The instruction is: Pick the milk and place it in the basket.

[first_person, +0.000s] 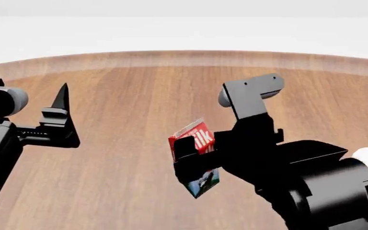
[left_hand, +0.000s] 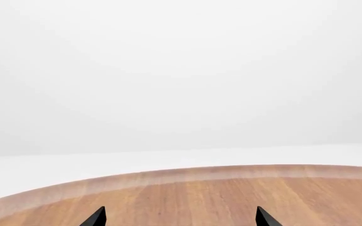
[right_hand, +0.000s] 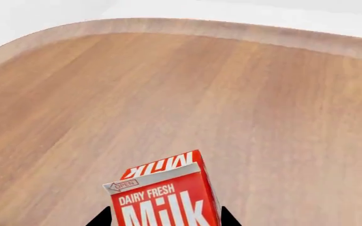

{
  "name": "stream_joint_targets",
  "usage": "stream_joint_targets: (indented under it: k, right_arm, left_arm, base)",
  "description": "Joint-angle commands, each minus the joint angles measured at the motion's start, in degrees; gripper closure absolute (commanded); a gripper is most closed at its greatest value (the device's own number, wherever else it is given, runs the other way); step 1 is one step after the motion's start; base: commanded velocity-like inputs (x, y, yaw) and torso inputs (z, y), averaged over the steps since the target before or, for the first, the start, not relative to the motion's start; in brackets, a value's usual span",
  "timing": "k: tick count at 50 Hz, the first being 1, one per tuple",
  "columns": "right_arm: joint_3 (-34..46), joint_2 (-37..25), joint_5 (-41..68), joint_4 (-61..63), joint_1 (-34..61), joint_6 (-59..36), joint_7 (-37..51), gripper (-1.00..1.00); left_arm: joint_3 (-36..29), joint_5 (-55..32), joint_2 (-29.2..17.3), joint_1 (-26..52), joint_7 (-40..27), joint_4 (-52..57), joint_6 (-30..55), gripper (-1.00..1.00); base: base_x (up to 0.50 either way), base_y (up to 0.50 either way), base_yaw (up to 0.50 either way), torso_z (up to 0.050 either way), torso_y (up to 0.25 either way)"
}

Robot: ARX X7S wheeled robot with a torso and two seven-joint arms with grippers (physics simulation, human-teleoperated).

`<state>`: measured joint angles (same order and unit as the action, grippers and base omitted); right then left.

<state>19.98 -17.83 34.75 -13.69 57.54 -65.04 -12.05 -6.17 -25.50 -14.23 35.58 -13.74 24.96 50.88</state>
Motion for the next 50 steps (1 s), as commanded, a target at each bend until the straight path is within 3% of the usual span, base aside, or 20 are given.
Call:
stream_joint_targets:
  k: [1,8,13,18,38,50]
  right_arm:
    - [-11.07,-1.54,4.86,9.35,9.36,-17.19,13.92,1.0]
    - [-15.47,-2.48,6.24,11.18,15.98,-24.73,21.9,1.0]
    - [-18.53,-8.18,15.0,9.87,20.48,-24.73,36.99,1.0]
    - [-23.04,-11.86,17.24,10.7,19.79,-24.21,42.44,1.0]
    - [-38.31,-21.65,24.41,16.67,10.38,-23.38,55.46,1.0]
    - [-40.17,-22.75,25.79,16.79,7.0,-21.51,57.7,1.0]
  left_arm:
    - [-0.38,-0.05,-0.24,0.27,-0.22,-0.39,-0.23,-1.0]
    - [-0.54,-0.12,-0.25,0.1,-0.26,-0.8,-0.68,-1.0]
    - [-0.5,-0.19,-0.32,0.07,-0.21,-1.35,-1.09,-1.0]
    - [-0.62,-0.16,-0.38,-0.02,-0.19,-1.77,-1.55,-1.0]
    - [-1.21,-0.25,-0.73,-0.29,-0.52,-2.3,-2.29,-1.0]
    - [-1.38,-0.64,-0.88,-0.13,-0.81,-2.07,-2.14,-1.0]
  base:
    - [0.0,0.0,0.0,0.0,0.0]
    - [0.0,0.0,0.0,0.0,0.001]
    - [0.0,0.0,0.0,0.0,0.0]
    - [0.0,0.0,0.0,0.0,0.002]
    - [0.0,0.0,0.0,0.0,0.001]
    - [0.0,0.0,0.0,0.0,0.002]
